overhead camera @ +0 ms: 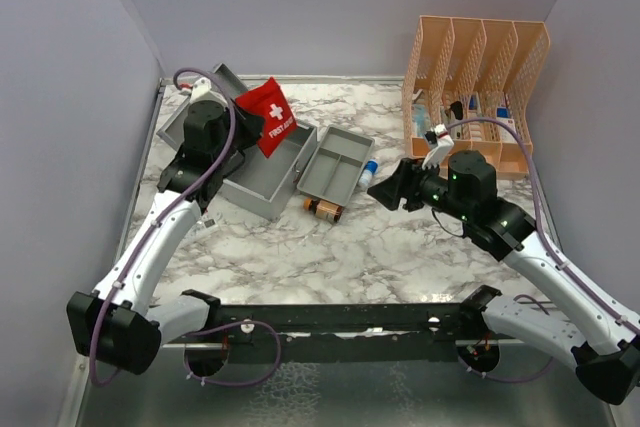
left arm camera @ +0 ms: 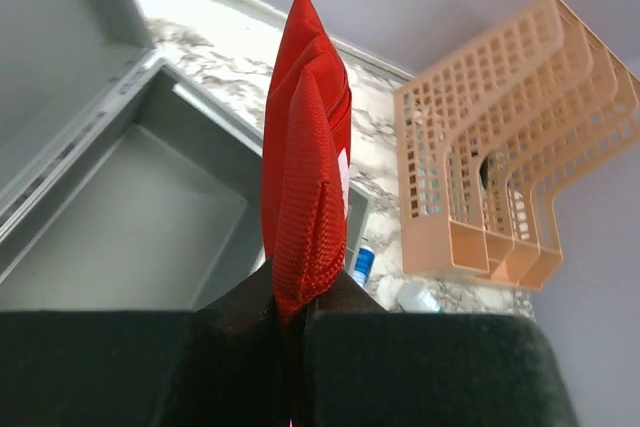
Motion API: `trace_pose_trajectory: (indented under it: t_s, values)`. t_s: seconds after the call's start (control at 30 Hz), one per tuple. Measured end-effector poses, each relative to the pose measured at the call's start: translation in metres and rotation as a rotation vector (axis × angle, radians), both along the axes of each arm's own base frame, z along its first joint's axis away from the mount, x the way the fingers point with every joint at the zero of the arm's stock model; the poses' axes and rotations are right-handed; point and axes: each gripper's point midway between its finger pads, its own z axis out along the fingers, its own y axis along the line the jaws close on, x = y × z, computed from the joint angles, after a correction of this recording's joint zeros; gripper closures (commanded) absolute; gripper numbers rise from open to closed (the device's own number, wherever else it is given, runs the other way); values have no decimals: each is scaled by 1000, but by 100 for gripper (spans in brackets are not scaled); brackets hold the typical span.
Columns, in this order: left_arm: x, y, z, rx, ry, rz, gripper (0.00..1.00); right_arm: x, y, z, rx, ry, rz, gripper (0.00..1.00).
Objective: Organize the medicine kit
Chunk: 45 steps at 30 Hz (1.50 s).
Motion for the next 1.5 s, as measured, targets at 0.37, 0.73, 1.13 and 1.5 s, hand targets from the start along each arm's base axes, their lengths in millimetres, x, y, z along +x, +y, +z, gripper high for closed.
trace_pose_trajectory:
  t_s: [0.37,0.73,1.13,1.5]
  values:
    - [19,40,-72,-124,228,128,100,-2,2,-38,39,204,-79,41]
    - [26,36,-126,-212,454,220,94,-5,3,-76,34,344,-132,44]
    - [63,26,-147,-278,534,270,81,-5,1,-74,76,334,-152,44]
    - [67,28,-176,-187,581,254,44,-2,-5,-61,104,284,-182,45]
